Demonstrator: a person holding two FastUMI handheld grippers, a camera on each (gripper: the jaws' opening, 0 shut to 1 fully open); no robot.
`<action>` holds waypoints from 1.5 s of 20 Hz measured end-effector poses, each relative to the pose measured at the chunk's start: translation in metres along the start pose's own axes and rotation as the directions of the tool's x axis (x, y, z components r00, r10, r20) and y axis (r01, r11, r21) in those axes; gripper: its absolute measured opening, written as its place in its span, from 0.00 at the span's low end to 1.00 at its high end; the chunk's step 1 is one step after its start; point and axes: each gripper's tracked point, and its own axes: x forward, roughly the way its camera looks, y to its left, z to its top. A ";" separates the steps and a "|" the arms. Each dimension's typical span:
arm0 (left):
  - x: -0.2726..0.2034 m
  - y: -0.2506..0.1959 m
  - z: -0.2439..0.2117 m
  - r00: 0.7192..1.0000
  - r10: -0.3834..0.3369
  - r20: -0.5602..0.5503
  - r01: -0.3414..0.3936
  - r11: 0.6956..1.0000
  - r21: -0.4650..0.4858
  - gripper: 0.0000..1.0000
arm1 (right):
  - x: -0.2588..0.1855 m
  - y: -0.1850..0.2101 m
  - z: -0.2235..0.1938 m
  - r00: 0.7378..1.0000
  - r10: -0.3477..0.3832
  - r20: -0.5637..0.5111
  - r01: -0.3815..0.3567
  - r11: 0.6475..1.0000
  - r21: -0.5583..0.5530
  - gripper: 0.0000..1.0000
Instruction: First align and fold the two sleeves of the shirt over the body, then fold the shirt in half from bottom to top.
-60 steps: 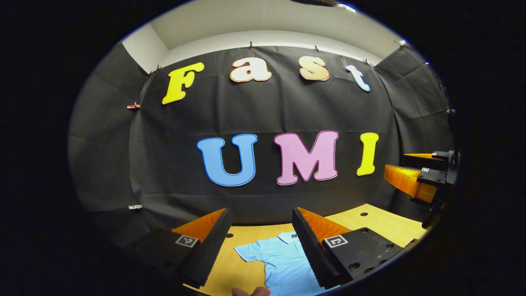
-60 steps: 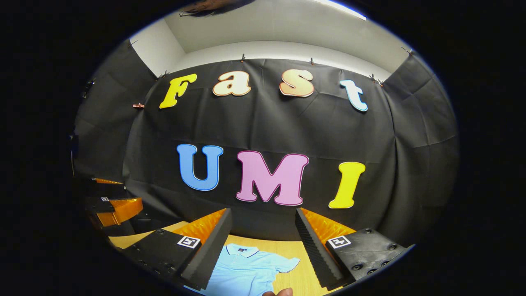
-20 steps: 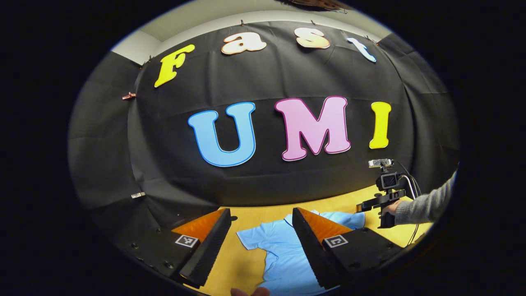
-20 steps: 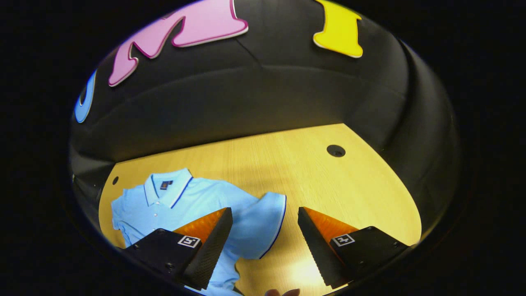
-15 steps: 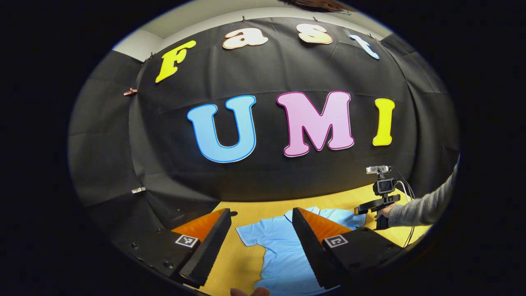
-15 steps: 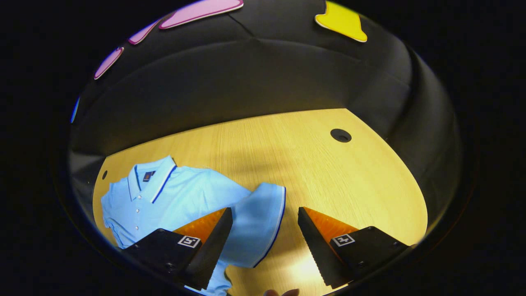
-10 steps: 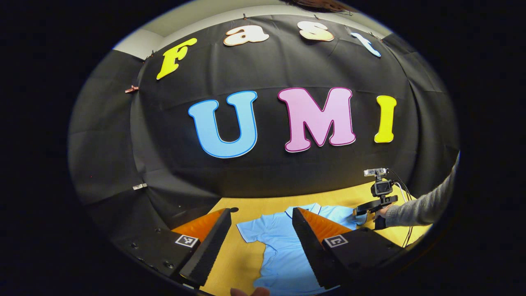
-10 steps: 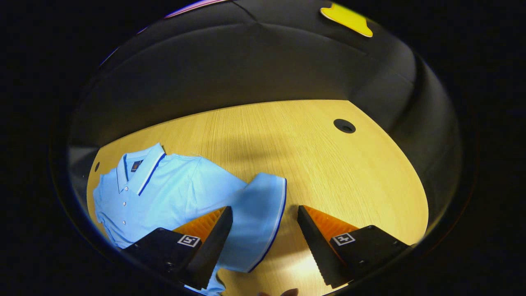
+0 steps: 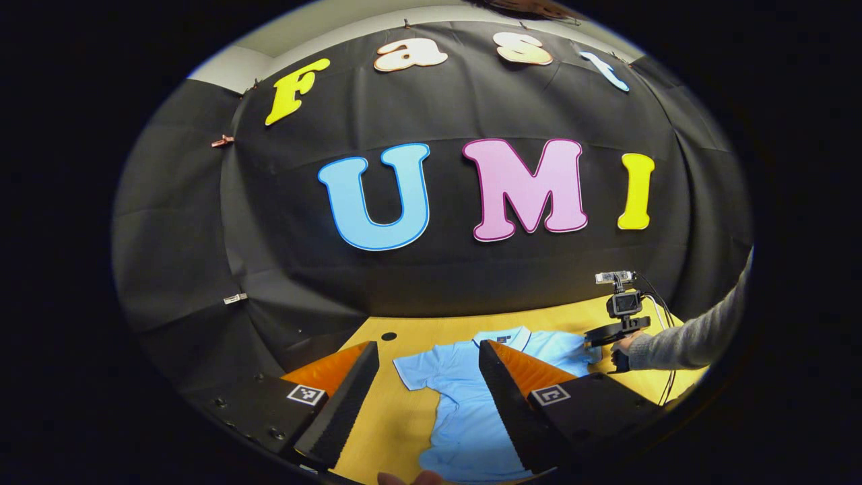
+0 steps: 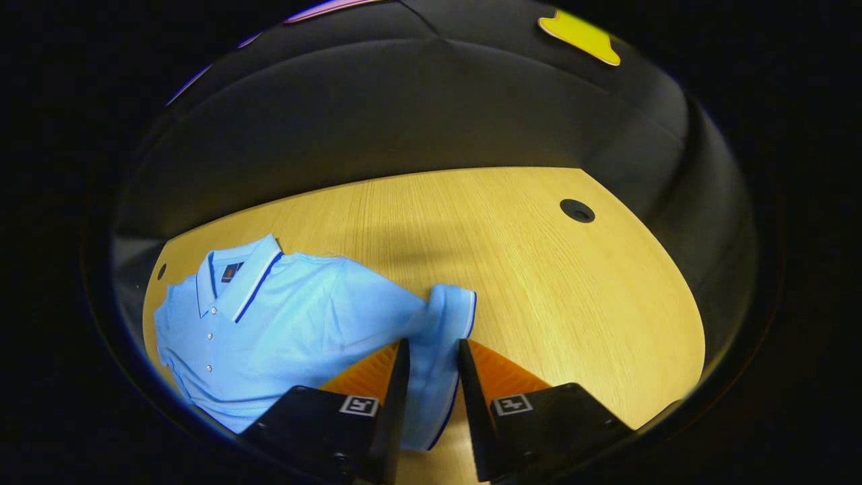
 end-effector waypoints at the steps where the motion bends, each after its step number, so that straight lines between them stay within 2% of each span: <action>1: 0.001 0.001 -0.002 1.000 0.001 -0.002 -0.001 1.000 0.000 0.95 | 0.000 0.003 0.000 1.000 0.005 -0.001 -0.005 1.000 0.001 0.32; 3: 0.001 0.004 -0.003 1.000 0.004 -0.005 -0.004 1.000 0.001 0.95 | -0.002 0.007 0.000 1.000 0.009 0.003 -0.009 1.000 -0.007 0.12; 4: 0.001 0.006 -0.004 1.000 0.005 -0.007 -0.005 1.000 0.000 0.95 | -0.001 0.009 0.001 1.000 0.016 0.008 -0.016 1.000 -0.013 0.12; 5: 0.001 0.007 -0.005 1.000 0.005 -0.009 -0.005 1.000 -0.001 0.95 | 0.000 0.010 0.000 1.000 0.017 0.010 -0.017 1.000 -0.018 0.02; 6: 0.002 0.008 -0.006 1.000 0.004 -0.010 -0.004 1.000 -0.001 0.95 | -0.002 0.011 0.001 1.000 0.020 0.017 -0.020 1.000 -0.023 0.06; 10: 0.005 0.016 -0.009 1.000 0.003 -0.016 -0.003 1.000 -0.007 0.95 | -0.019 0.022 0.024 0.993 0.052 0.104 -0.048 0.998 -0.049 0.05; 13: 0.006 0.023 -0.013 1.000 0.003 -0.018 -0.003 1.000 -0.017 0.95 | -0.038 0.048 0.042 0.980 0.114 0.164 -0.108 0.993 -0.046 0.05; 14: 0.006 0.025 -0.012 1.000 0.004 -0.017 -0.004 1.000 -0.020 0.95 | -0.043 0.059 0.044 0.976 0.135 0.168 -0.130 0.991 -0.042 0.00; 15: 0.006 0.028 -0.014 1.000 0.005 -0.018 -0.005 1.000 -0.022 0.95 | -0.048 0.070 0.044 0.973 0.158 0.170 -0.153 0.987 -0.044 0.05; 23: -0.001 0.050 -0.021 0.999 0.030 -0.031 -0.031 0.999 -0.033 0.95 | -0.081 0.189 0.025 0.926 0.345 0.154 -0.325 0.935 -0.144 0.05; 27: -0.006 0.064 -0.028 0.998 0.054 -0.045 -0.056 0.997 -0.043 0.95 | -0.083 0.236 -0.002 0.913 0.393 0.106 -0.365 0.906 -0.213 0.05; 30: -0.010 0.074 -0.032 0.996 0.073 -0.056 -0.076 0.996 -0.054 0.96 | -0.082 0.257 -0.025 0.912 0.406 0.059 -0.376 0.885 -0.275 0.05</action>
